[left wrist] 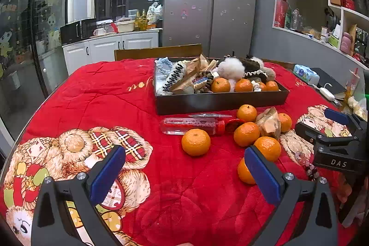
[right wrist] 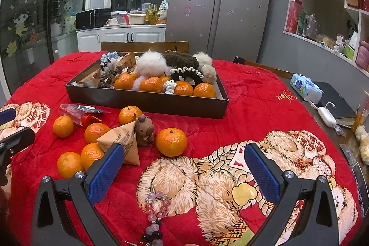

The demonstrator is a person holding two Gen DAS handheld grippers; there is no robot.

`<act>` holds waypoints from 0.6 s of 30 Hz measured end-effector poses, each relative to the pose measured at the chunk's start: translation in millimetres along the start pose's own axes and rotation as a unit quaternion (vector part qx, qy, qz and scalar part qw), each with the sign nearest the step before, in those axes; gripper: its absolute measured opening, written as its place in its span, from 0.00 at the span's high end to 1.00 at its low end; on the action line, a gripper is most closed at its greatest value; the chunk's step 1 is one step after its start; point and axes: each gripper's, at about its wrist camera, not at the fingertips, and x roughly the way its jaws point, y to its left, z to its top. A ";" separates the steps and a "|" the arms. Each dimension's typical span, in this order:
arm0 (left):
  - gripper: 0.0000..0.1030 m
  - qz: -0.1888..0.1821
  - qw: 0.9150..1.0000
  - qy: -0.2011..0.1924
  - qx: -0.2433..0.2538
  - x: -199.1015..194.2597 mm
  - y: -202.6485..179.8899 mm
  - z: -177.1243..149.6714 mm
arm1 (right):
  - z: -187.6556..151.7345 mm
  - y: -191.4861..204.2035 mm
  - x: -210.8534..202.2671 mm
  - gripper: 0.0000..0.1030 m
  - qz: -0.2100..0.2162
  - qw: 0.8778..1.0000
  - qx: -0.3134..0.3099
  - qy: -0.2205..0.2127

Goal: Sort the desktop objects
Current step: 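Move the left tool toward one loose orange while the right tool approaches another orange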

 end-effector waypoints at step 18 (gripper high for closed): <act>0.00 0.000 0.999 0.025 0.033 6.8 -14.0 0.7 | 0.7 -13.0 19.1 0.00 0.069 0.996 0.035 0.047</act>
